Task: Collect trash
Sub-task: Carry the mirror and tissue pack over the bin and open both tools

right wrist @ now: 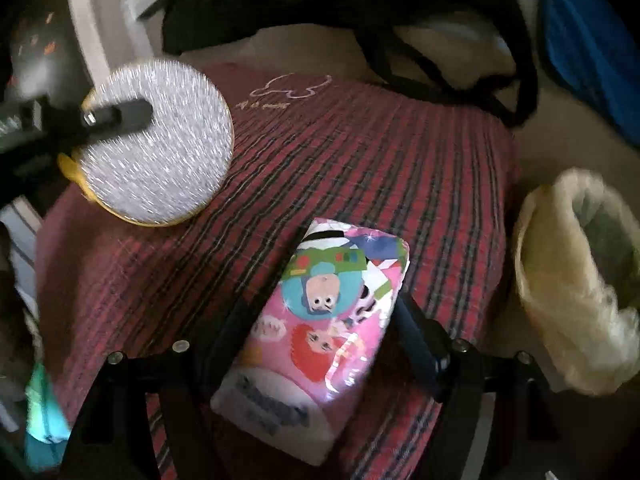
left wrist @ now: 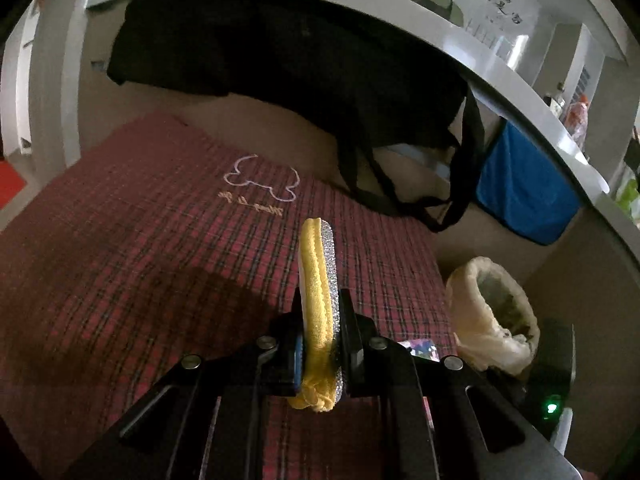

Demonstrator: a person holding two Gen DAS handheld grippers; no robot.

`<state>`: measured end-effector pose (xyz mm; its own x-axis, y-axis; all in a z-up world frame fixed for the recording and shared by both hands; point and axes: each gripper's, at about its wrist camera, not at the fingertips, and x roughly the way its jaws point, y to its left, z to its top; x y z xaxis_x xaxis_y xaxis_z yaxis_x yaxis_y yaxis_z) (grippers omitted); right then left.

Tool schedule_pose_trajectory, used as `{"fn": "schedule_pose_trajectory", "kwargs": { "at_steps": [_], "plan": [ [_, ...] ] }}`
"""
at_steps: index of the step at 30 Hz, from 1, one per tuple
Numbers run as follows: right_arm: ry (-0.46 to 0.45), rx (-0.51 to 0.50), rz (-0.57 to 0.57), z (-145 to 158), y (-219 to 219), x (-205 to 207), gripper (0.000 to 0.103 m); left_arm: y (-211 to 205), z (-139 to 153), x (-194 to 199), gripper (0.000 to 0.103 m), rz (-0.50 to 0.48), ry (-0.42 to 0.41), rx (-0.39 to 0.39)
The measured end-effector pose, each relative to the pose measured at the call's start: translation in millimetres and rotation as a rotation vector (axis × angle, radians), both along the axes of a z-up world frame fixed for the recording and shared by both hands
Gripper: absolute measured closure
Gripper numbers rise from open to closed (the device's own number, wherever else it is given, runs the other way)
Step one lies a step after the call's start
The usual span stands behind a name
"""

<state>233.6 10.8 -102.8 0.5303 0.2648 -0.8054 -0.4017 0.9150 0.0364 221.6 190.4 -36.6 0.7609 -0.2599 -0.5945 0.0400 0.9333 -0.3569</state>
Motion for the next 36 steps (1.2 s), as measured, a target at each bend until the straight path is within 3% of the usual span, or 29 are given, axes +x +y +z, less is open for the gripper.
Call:
{"fn": "schedule_pose_trajectory", "kwargs": {
  "at_steps": [2,4,7,14,21,26,29,36],
  "plan": [
    [-0.018,-0.048,0.047,-2,9,-1,0.035,6,-2,-3,0.089,0.009,0.002,-0.014],
    [-0.042,-0.078,0.109,-1,15,-3,0.050,13,-4,-5,0.089,0.028,0.006,-0.033],
    [-0.062,-0.103,0.148,4,12,-6,0.054,21,-4,-8,0.089,0.048,0.002,-0.043],
    [-0.097,0.061,0.100,39,-30,-4,0.056,-2,14,-14,0.089,0.048,-0.070,-0.004],
    [-0.266,0.160,0.012,107,-89,-17,0.056,-79,66,-21,0.089,-0.029,-0.228,0.086],
    [-0.389,0.192,-0.076,152,-153,-27,0.056,-161,89,-20,0.089,-0.100,-0.329,0.160],
    [-0.440,0.190,-0.147,167,-198,-30,0.056,-204,92,-17,0.089,-0.153,-0.341,0.179],
    [-0.459,0.190,-0.267,168,-273,-27,0.055,-272,79,-6,0.089,-0.230,-0.311,0.170]
  ]
}}
